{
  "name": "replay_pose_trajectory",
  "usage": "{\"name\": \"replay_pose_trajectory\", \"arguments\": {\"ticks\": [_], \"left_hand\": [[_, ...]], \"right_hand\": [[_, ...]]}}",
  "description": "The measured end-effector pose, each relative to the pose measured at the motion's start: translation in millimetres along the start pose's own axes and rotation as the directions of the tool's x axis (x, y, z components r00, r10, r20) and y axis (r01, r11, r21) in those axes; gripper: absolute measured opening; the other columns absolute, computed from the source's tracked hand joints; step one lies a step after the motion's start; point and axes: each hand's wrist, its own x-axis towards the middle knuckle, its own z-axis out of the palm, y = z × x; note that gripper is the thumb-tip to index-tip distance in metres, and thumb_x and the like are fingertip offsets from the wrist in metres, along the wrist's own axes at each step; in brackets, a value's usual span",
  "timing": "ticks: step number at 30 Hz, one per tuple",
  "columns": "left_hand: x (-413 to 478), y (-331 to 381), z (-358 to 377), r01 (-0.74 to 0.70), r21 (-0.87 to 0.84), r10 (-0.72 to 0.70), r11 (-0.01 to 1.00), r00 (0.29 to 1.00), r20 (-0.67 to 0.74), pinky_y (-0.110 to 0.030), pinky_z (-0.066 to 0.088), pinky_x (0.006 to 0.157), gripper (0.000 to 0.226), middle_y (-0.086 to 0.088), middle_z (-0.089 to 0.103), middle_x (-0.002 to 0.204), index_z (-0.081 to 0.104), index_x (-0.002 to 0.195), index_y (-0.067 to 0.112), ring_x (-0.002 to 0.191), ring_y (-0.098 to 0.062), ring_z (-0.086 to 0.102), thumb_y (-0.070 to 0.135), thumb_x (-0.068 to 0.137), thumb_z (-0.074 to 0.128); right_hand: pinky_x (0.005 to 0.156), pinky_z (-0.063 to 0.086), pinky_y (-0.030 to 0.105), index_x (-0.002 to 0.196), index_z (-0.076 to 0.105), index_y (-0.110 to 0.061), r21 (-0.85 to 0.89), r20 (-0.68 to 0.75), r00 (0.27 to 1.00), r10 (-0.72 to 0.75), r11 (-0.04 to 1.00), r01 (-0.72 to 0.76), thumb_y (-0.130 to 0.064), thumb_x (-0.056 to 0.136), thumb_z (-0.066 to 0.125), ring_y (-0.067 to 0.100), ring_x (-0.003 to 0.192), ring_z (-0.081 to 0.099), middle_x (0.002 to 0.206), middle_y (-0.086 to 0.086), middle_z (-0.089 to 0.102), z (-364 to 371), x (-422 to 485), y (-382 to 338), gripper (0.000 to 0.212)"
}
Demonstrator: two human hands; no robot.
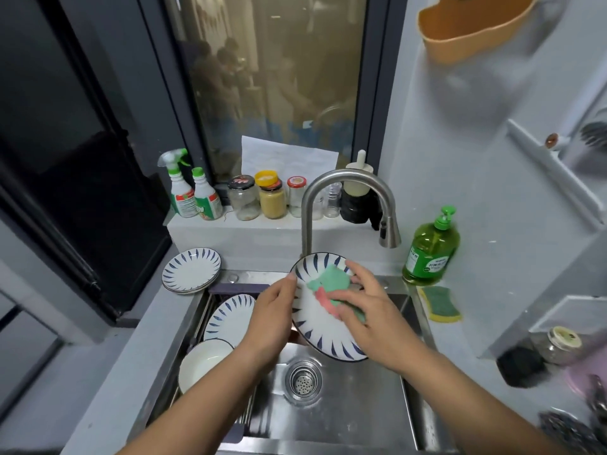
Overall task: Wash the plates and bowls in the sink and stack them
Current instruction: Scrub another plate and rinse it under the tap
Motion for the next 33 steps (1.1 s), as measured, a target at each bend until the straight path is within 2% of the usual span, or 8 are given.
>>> {"name": "replay_pose_trajectory", "arguments": {"ticks": [3,8,11,17,22,27,31,33], "left_hand": [[-1,-2,-4,-0.019,-0.009,0.019,1.000,1.000,-0.015,-0.022,0.054,0.048,0.044,-0.020,0.075,0.094,0.066,0.105,-0.004,0.072,-0.016,0.070,0.033,0.110,0.043],[3,-6,-11,-0.086,0.029,0.086,0.996,0.996,-0.009,-0.027,0.059,0.068,0.042,-0.018,0.075,0.102,0.066,0.110,-0.002,0.084,-0.017,0.067,0.032,0.110,0.042],[3,-8,-6,-0.135,0.060,0.135,0.989,0.991,0.004,-0.028,0.056,0.083,0.039,-0.012,0.077,0.100,0.071,0.104,0.002,0.087,-0.012,0.066,0.027,0.111,0.041],[22,12,-35,-0.109,-0.088,0.098,0.990,0.988,-0.120,-0.031,0.053,0.076,0.041,-0.006,0.076,0.088,0.069,0.095,0.008,0.083,-0.022,0.069,0.033,0.111,0.040],[18,7,-21,-0.130,-0.018,0.129,0.991,0.991,-0.039,-0.036,0.053,0.081,0.043,-0.013,0.075,0.094,0.068,0.098,0.004,0.088,-0.023,0.067,0.032,0.111,0.039],[13,9,-19,-0.140,0.037,0.141,0.989,0.990,-0.024,-0.026,0.054,0.086,0.041,-0.002,0.078,0.095,0.072,0.103,0.007,0.091,-0.011,0.071,0.029,0.111,0.039],[19,15,-28,-0.180,0.038,0.184,0.983,0.976,-0.121,-0.043,0.054,0.084,0.055,-0.010,0.069,0.087,0.061,0.093,-0.004,0.085,-0.021,0.064,0.049,0.102,0.048],[24,14,-31,-0.207,0.048,0.212,0.977,0.966,-0.150,-0.055,0.054,0.089,0.063,-0.019,0.068,0.088,0.058,0.089,-0.001,0.085,-0.023,0.062,0.061,0.090,0.047]], "right_hand": [[0.113,0.038,0.040,0.138,0.055,-0.037,-0.268,-0.011,1.000,0.000,0.963,-0.003,-0.011,0.092,0.054,0.028,0.135,0.038,0.159,0.006,0.033,10,7,14,0.053],[0.121,0.006,0.035,0.156,0.017,-0.044,-0.217,0.095,0.972,0.217,0.957,-0.192,-0.043,0.107,0.023,0.009,0.142,0.009,0.165,-0.016,-0.001,14,10,-20,0.050],[0.124,-0.003,0.037,0.157,0.002,-0.041,-0.126,0.118,0.984,0.133,0.985,-0.118,-0.045,0.106,0.017,0.000,0.148,-0.012,0.163,-0.019,-0.020,26,29,-47,0.054],[0.125,0.009,0.030,0.156,0.022,-0.030,0.037,0.387,0.894,-0.227,0.972,0.231,-0.032,0.105,0.024,-0.008,0.149,0.005,0.164,-0.020,0.011,12,-3,-54,0.052],[0.123,-0.007,0.036,0.159,-0.001,-0.025,-0.281,0.441,0.868,-0.228,0.883,0.375,-0.046,0.104,0.008,0.002,0.150,-0.020,0.165,-0.012,-0.018,6,-1,-51,0.059],[0.121,-0.012,0.040,0.158,-0.011,-0.024,-0.537,0.297,0.950,-0.090,0.807,0.245,-0.063,0.088,-0.018,0.007,0.146,-0.033,0.162,-0.005,-0.029,-8,32,-33,0.080],[0.118,0.001,0.035,0.160,0.005,-0.023,-0.653,0.170,0.985,-0.031,0.745,0.136,-0.062,0.092,-0.015,0.011,0.153,-0.013,0.166,-0.003,-0.011,-19,18,-6,0.081],[0.119,-0.002,0.030,0.159,0.000,-0.028,-0.567,0.190,0.981,-0.027,0.813,0.132,-0.064,0.093,-0.012,0.006,0.152,-0.015,0.163,-0.009,-0.015,-6,-4,-12,0.076]]}}
